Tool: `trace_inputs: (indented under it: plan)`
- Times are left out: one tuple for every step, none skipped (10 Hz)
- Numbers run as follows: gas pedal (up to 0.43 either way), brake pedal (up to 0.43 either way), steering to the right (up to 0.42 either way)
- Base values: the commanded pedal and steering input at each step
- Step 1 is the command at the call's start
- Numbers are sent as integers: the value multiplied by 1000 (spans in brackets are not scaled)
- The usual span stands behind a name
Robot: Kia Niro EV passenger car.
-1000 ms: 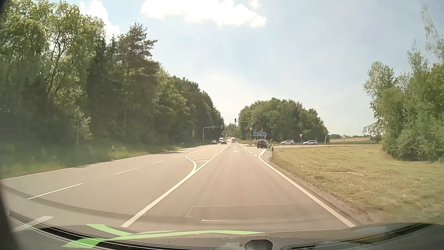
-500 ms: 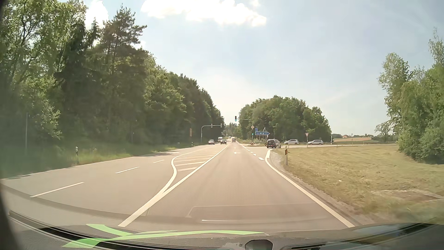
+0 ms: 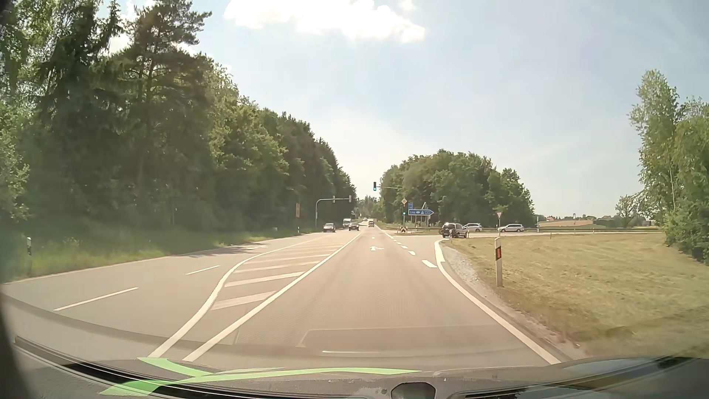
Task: Follow the waypoints while adhering to traffic rules and regulations
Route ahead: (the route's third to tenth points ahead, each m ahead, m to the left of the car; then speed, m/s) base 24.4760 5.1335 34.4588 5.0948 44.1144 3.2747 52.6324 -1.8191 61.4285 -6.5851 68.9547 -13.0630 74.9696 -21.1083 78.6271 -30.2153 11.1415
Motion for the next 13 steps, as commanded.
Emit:
trace_inputs:
  plan:
    - [87,0,6]
    - [87,0,8]
    - [79,0,9]
    - [79,0,10]
    - [67,0,11]
    - [59,0,12]
    - [47,0,14]
    - [47,0,15]
    - [47,0,17]
    - [47,0,17]
    - [59,0,19]
    - [59,0,19]
    - [59,0,19]
